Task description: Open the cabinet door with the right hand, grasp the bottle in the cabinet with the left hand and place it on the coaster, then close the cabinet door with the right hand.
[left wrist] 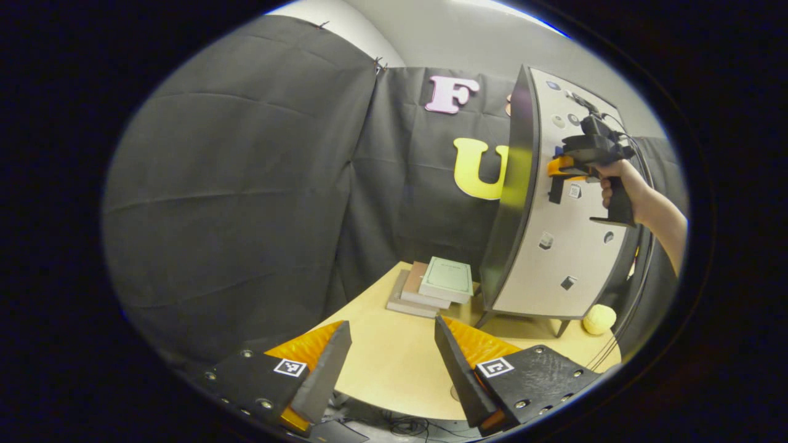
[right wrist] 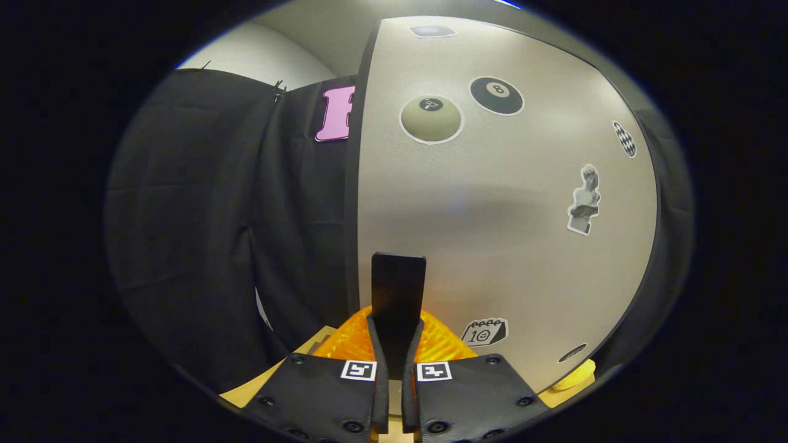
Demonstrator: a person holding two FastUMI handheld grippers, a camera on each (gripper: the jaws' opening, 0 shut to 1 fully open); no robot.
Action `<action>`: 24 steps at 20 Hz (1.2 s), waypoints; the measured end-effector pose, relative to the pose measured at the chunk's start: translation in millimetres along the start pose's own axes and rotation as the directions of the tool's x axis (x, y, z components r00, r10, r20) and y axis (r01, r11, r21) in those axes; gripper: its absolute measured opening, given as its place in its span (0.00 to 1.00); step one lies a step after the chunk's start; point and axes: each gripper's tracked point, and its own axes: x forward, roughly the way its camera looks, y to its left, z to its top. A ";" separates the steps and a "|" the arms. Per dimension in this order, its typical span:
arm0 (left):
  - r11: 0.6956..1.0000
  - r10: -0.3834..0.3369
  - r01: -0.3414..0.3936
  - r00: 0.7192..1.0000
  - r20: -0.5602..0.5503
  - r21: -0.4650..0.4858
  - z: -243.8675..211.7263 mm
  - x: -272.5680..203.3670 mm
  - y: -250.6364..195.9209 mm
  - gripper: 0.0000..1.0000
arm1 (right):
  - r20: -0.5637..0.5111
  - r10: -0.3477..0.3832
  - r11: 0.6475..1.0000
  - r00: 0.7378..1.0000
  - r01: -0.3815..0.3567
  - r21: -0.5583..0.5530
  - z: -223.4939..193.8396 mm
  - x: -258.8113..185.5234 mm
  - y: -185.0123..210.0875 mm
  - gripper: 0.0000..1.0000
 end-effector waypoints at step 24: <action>0.997 0.001 -0.004 0.999 0.044 0.073 -6.1 -125.4 -99.4 0.82 | 0.016 0.301 0.953 0.953 -0.301 0.017 -11.5 -98.7 -18.1 0.10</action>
